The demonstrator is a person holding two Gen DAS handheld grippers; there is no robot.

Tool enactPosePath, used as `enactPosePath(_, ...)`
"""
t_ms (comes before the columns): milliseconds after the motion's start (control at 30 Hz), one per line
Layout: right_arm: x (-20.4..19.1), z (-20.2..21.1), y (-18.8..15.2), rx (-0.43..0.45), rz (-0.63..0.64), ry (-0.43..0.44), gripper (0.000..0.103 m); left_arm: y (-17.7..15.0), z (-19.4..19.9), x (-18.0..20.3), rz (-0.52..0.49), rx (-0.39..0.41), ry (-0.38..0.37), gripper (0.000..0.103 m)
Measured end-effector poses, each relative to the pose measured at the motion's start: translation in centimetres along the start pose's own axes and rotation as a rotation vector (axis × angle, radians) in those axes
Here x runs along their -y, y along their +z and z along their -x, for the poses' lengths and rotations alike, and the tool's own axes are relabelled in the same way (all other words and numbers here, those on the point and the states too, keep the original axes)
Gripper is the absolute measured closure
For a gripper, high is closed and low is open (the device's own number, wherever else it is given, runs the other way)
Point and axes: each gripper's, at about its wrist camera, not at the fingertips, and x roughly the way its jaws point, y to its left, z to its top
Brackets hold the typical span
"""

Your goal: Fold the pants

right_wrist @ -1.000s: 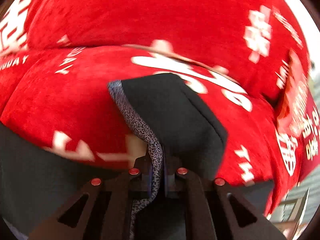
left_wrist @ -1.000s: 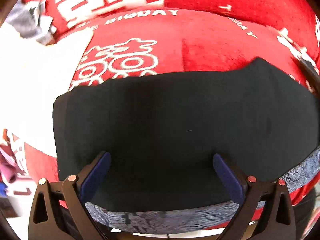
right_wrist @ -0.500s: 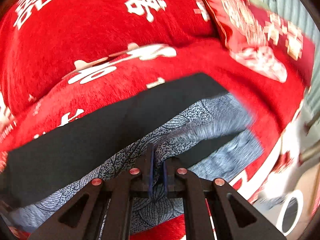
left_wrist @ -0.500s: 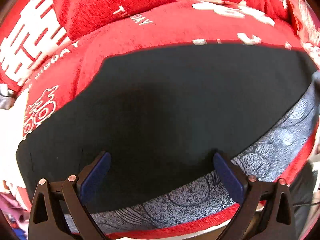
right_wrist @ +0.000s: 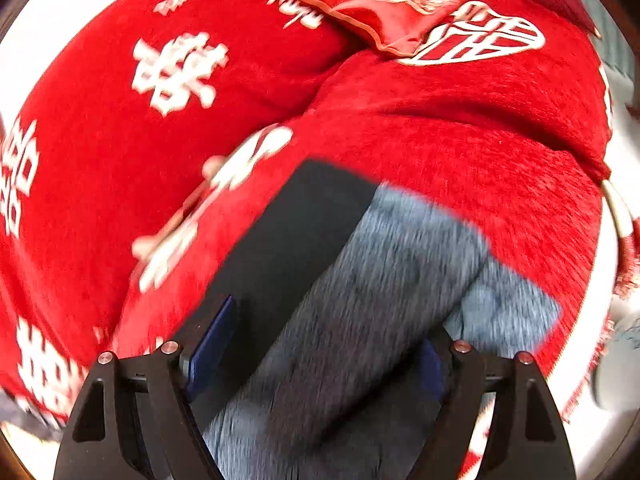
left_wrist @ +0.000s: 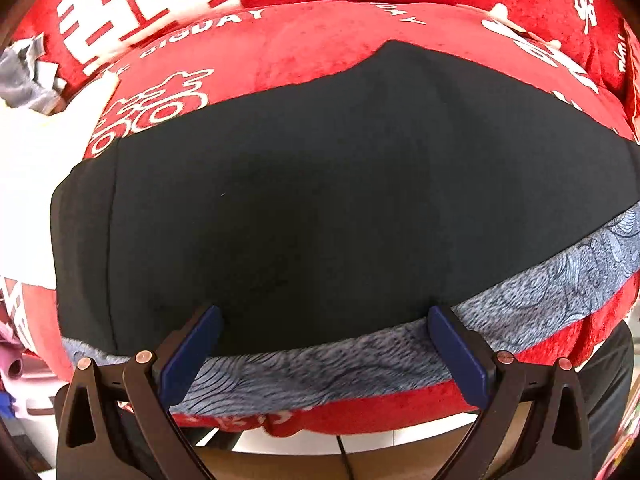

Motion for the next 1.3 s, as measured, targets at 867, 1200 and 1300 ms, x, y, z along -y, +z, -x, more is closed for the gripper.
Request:
enactPosePath(867,-0.5,2.6,-2.2,-0.041,0.482,-0.422,0.056,-0.4,-0.8,-4.2,0.11,-0.019,-0.018,0.0)
enactPosePath(1200,-7.3,7.5,-3.9,-0.026,0.58,-0.354,0.024,-0.9,2.2,-0.5,0.054,0.076,0.012,0.0)
enactPosePath(1300,-15.2,7.0,-12.4,-0.154,0.833,-0.18,0.024,-0.1,2.7,2.7,-0.02,0.082,-0.052,0.0)
